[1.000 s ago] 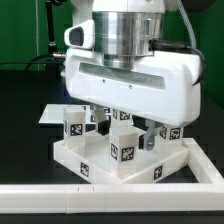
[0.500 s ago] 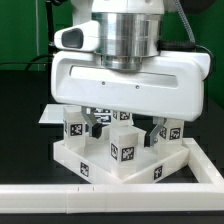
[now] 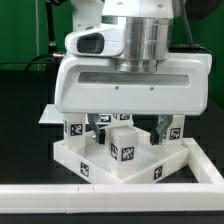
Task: Assemble square table
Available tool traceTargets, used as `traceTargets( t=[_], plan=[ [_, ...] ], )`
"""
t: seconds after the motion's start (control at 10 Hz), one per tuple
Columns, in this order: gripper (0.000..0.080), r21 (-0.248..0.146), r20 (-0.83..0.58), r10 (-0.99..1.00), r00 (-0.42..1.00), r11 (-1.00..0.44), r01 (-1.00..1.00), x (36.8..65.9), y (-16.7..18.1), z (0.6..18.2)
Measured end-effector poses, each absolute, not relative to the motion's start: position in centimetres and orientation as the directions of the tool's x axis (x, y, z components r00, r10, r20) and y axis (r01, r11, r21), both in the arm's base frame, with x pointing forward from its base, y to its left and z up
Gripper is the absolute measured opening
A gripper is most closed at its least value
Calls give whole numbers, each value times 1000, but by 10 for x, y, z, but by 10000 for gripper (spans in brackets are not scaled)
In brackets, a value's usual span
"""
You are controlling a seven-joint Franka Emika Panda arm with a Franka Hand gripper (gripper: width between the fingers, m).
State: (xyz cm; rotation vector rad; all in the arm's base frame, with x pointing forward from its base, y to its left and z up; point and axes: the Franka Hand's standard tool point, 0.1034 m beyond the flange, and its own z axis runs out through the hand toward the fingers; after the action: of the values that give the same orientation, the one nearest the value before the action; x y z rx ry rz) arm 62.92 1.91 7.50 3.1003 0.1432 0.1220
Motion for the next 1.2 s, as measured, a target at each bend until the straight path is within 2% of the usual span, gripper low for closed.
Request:
traceTargets(
  t=[0.1, 0.3, 0.4, 0.5, 0.6, 0.9, 1.2],
  plan=[
    [649, 43, 75, 104, 992, -994, 101, 629, 18, 75],
    [396, 42, 75, 99, 992, -994, 96, 629, 18, 74],
    [396, 41, 76, 77, 994, -996, 74, 629, 18, 74],
    [285, 41, 76, 77, 994, -996, 74, 629, 18, 74],
    [285, 41, 76, 76, 994, -997, 73, 629, 18, 74],
    [285, 11, 90, -194, 977, -981, -195, 628, 12, 74],
    [285, -28, 90, -535, 840, -844, -535, 627, 9, 74]
  ],
)
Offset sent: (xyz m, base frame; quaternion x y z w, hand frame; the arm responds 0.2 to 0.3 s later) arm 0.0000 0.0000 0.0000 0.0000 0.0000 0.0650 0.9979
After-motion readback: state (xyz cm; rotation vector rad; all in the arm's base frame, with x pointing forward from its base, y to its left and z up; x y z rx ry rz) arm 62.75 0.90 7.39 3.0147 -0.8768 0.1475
